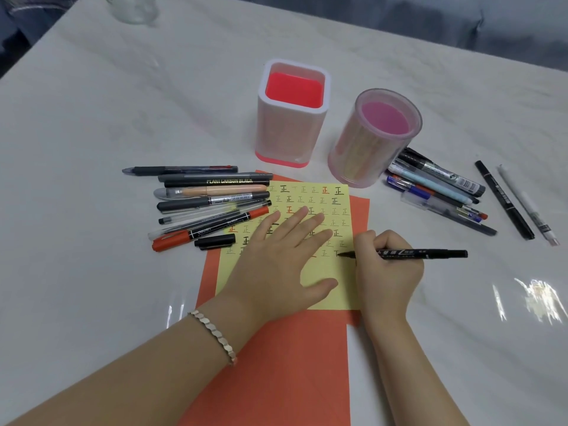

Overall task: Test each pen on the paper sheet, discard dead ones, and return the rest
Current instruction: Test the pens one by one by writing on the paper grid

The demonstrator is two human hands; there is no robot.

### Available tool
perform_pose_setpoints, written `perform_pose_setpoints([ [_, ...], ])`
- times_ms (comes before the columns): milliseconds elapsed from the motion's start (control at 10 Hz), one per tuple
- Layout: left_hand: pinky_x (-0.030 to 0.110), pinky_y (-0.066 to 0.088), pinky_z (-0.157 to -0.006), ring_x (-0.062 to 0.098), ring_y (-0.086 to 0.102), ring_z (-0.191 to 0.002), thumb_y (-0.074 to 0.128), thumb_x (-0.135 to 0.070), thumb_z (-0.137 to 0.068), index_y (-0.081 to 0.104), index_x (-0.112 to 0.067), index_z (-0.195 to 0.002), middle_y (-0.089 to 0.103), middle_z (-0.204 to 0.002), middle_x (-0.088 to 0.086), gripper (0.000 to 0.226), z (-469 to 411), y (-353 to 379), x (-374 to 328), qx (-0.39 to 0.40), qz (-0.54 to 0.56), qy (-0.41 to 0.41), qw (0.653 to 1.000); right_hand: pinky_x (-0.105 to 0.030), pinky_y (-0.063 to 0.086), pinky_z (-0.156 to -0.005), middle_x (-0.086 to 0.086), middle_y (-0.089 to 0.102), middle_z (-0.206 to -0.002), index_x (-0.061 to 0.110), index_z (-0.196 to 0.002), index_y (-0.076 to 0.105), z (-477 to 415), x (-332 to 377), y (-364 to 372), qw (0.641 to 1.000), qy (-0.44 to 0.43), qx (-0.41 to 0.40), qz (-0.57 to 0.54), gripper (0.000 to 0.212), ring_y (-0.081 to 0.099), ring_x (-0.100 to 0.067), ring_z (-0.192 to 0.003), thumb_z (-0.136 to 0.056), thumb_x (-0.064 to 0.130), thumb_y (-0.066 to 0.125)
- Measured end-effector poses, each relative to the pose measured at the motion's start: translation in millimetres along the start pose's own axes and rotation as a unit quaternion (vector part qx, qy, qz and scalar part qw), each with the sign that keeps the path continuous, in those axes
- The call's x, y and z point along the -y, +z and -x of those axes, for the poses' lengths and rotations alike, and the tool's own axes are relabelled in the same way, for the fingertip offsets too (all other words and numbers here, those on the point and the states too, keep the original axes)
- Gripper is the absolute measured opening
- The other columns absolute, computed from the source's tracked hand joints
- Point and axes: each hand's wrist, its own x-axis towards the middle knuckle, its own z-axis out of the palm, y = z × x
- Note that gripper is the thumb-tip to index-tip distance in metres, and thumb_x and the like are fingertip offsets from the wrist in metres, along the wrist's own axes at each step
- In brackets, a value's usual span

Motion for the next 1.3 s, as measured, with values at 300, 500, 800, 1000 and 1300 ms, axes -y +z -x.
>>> perform_pose_setpoints([
  [300,0.041,0.016,-0.109,0.013,0.035,-0.134,0.042,-0.062,-0.075,0.057,-0.026,-0.125,0.048,-0.139,-0.006,0.063,0,0,0,-0.004,0.0,0.001,1.0,-0.011,0.026,-0.045,0.008,0.033,-0.037,0.014,-0.045,0.033,-2,-2,0,1.0,0.001,0.001,0.01,0.044,0.032,-0.005,-0.041,-0.078,-0.001,0.057],
  [500,0.04,0.016,-0.109,0.013,0.036,-0.133,0.042,-0.062,-0.075,0.057,-0.026,-0.124,0.048,-0.139,-0.006,0.063,0,0,0,-0.005,0.002,0.0,1.0,-0.011,0.025,-0.044,0.008,0.031,-0.036,0.016,-0.043,0.033,-1,0,1,1.0,0.007,0.009,0.015,0.03,0.03,-0.005,-0.041,-0.066,0.016,0.052],
  [800,0.039,0.015,-0.11,0.012,0.035,-0.134,0.042,-0.062,-0.075,0.057,-0.026,-0.125,0.048,-0.139,-0.007,0.063,0,0,0,-0.005,0.003,0.0,1.0,-0.012,0.025,-0.044,0.009,0.031,-0.036,0.016,-0.044,0.032,-1,0,0,1.0,0.002,0.019,0.013,0.03,0.03,-0.005,-0.04,-0.065,0.016,0.052],
  [1000,0.039,0.015,-0.11,0.012,0.035,-0.134,0.042,-0.062,-0.075,0.057,-0.026,-0.125,0.048,-0.139,-0.007,0.063,0,-1,1,0.002,0.0,0.001,1.0,-0.01,0.024,-0.043,0.007,0.03,-0.038,0.014,-0.044,0.031,0,0,0,1.0,0.008,-0.015,0.019,0.03,0.028,-0.005,-0.04,-0.067,0.01,0.051],
  [1300,0.039,0.014,-0.109,0.012,0.034,-0.134,0.04,-0.062,-0.076,0.056,-0.026,-0.126,0.047,-0.14,-0.007,0.063,0,0,2,0.011,-0.009,0.008,1.0,-0.018,0.028,-0.043,0.009,0.032,-0.036,0.017,-0.043,0.034,-2,8,-6,0.995,0.056,-0.06,-0.052,0.038,0.032,-0.012,-0.041,-0.074,0.01,0.054],
])
